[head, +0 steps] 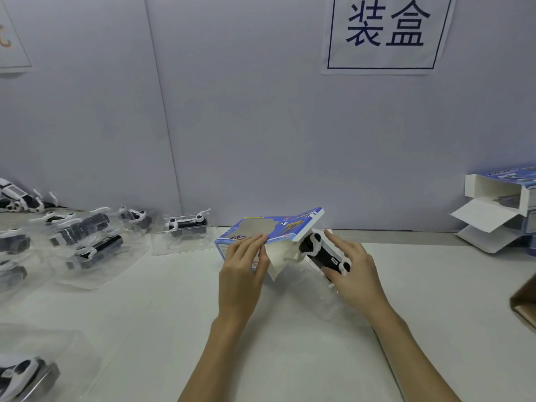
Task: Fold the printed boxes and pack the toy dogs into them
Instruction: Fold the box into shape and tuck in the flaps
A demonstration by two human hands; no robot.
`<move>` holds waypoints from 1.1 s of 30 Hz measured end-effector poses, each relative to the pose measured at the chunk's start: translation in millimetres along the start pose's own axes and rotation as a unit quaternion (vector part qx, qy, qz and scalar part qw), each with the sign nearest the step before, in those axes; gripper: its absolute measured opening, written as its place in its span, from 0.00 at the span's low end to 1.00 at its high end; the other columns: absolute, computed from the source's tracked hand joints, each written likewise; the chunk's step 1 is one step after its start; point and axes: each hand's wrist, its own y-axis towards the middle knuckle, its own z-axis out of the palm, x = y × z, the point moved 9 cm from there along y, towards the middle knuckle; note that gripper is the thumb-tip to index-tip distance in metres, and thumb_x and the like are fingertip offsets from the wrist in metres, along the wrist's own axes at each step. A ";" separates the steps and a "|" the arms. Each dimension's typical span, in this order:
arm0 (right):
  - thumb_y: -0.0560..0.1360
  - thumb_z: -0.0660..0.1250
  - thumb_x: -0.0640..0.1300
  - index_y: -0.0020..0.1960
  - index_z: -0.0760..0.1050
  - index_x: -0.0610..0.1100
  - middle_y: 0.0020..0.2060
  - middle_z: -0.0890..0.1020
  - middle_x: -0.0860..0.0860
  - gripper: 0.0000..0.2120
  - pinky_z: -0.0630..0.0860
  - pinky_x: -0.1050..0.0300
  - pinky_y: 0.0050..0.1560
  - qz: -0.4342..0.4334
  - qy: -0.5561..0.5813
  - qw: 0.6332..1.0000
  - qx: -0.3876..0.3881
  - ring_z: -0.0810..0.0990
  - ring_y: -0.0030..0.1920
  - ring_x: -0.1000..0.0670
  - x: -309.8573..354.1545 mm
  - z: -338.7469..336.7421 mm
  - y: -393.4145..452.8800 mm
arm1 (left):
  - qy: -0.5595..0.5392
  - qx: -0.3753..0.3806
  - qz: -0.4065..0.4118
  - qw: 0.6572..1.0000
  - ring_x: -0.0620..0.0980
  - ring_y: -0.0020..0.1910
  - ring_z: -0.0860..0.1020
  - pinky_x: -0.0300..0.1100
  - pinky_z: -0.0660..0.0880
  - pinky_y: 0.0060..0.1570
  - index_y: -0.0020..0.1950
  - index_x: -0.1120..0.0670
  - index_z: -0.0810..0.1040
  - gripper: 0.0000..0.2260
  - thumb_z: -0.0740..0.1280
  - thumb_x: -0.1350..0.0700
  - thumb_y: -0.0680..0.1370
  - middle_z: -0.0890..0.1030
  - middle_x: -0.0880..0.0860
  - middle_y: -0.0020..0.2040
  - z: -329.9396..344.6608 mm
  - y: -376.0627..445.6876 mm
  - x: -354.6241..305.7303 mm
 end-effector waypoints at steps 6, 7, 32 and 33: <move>0.75 0.72 0.35 0.77 0.69 0.57 0.67 0.75 0.52 0.35 0.72 0.42 0.67 -0.020 -0.058 0.998 0.020 0.72 0.66 0.41 7.2 4.8 -1.4 | 0.003 -0.004 0.005 1.000 0.56 0.60 0.81 0.47 0.79 0.58 0.62 0.59 0.85 0.12 0.71 0.65 0.79 0.86 0.51 0.59 0.4 -0.9 -4.7; 0.76 0.71 0.35 0.78 0.68 0.57 0.69 0.75 0.52 0.35 0.72 0.43 0.67 -0.019 -0.065 0.997 0.023 0.71 0.67 0.41 7.4 5.5 -2.1 | 0.003 -0.004 0.004 1.000 0.56 0.59 0.81 0.47 0.79 0.58 0.62 0.59 0.85 0.12 0.71 0.65 0.79 0.86 0.51 0.59 0.9 -1.2 -5.1; 0.77 0.61 0.33 0.49 0.75 0.49 0.51 0.82 0.49 0.12 0.72 0.52 0.52 0.208 0.270 0.918 -0.205 0.78 0.52 0.47 -50.6 -3.3 -14.2 | -0.035 0.165 -0.040 0.985 0.45 0.69 0.69 0.46 0.74 0.65 0.66 0.46 0.81 0.29 0.62 0.28 0.76 0.75 0.44 0.65 43.4 -19.1 0.2; 0.78 0.61 0.33 0.51 0.75 0.50 0.50 0.82 0.50 0.12 0.73 0.52 0.52 0.234 0.289 0.905 -0.208 0.79 0.53 0.47 -60.2 -0.8 -14.4 | -0.025 0.208 -0.033 0.977 0.46 0.75 0.64 0.47 0.67 0.72 0.70 0.44 0.78 0.35 0.63 0.24 0.72 0.71 0.45 0.70 51.3 -23.6 -1.5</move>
